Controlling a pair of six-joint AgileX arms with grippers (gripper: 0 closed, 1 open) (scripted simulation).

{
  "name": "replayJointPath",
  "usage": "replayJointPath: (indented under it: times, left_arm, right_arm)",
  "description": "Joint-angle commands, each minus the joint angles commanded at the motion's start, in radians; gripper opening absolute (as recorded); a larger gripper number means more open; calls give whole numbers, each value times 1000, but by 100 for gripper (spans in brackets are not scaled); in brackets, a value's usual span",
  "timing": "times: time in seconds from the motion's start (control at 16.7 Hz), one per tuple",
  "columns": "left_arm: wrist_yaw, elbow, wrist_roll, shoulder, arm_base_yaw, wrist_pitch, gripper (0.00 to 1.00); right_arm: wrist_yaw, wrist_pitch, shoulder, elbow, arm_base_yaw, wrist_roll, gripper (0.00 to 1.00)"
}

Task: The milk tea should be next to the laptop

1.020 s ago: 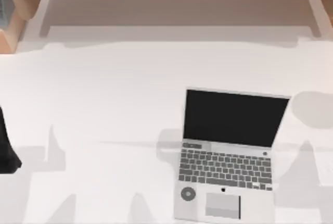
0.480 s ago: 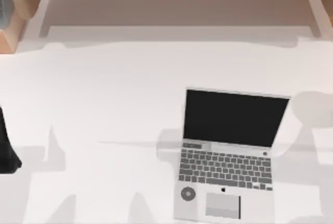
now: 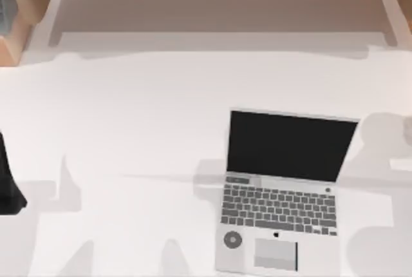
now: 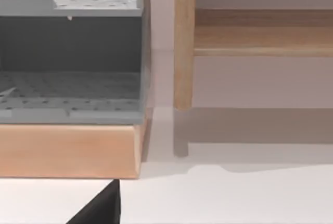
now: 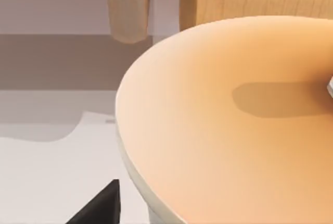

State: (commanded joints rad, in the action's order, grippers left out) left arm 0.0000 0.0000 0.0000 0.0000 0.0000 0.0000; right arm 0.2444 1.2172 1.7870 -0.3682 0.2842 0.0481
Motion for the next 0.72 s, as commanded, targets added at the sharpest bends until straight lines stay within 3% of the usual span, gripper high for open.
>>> replayJointPath:
  times: [0.18,0.72]
  left_arm:
    - [0,0,0,0,0,0,100]
    - [0,0,0,0,0,0,100]
  right_arm:
    - [0,0,0,0,0,0,100]
    - [0,0,0,0,0,0,32]
